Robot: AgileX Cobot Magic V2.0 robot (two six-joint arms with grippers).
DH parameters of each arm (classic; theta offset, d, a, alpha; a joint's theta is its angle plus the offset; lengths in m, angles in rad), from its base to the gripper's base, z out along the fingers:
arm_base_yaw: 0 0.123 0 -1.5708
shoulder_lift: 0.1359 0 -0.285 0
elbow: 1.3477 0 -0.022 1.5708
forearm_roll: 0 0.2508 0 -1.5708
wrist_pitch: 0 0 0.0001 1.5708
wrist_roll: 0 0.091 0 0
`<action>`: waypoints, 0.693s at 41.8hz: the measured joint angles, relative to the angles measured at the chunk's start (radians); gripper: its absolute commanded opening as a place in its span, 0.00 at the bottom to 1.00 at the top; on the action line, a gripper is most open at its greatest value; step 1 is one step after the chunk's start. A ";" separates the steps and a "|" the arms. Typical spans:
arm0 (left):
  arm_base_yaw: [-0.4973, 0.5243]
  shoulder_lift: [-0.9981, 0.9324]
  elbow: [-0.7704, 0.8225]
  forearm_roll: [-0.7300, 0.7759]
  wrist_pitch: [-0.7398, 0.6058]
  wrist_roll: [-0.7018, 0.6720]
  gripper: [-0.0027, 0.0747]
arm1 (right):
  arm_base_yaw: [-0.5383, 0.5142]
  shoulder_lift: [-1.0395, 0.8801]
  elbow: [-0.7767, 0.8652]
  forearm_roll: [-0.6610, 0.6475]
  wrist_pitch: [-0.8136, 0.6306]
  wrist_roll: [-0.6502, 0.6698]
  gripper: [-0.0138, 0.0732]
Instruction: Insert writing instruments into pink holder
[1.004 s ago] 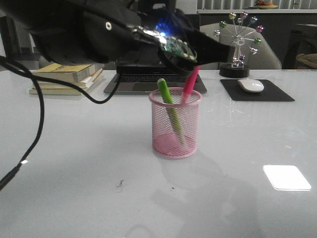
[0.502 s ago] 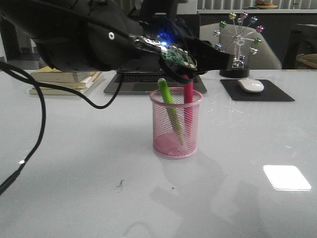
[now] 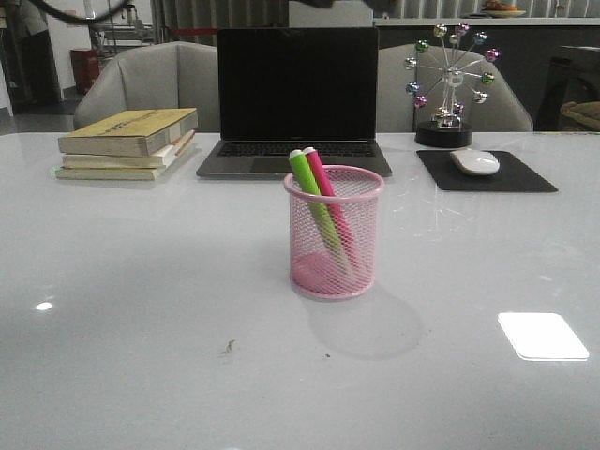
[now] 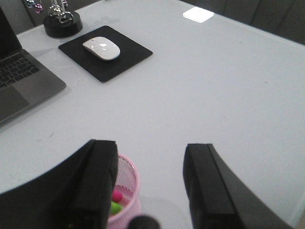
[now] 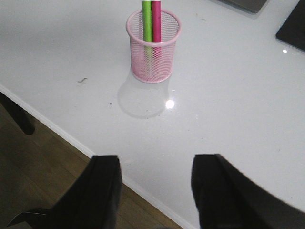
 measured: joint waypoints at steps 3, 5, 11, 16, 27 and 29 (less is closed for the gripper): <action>0.000 -0.080 0.029 0.004 0.068 0.000 0.54 | 0.000 0.000 0.000 0.000 0.000 0.000 0.68; 0.002 -0.129 0.057 0.006 0.092 0.000 0.54 | 0.000 0.000 0.000 0.000 0.000 0.000 0.68; 0.001 -0.302 0.197 0.009 0.134 0.002 0.54 | 0.000 0.000 0.000 0.000 0.000 0.000 0.68; 0.001 -0.442 0.311 0.018 0.156 0.002 0.54 | 0.000 0.000 0.000 0.000 0.000 0.000 0.68; 0.004 -0.709 0.488 0.026 0.263 0.002 0.54 | 0.000 0.000 0.000 0.000 0.000 0.000 0.68; 0.004 -0.746 0.508 0.028 0.280 0.002 0.54 | 0.000 0.000 0.000 0.000 0.000 0.000 0.68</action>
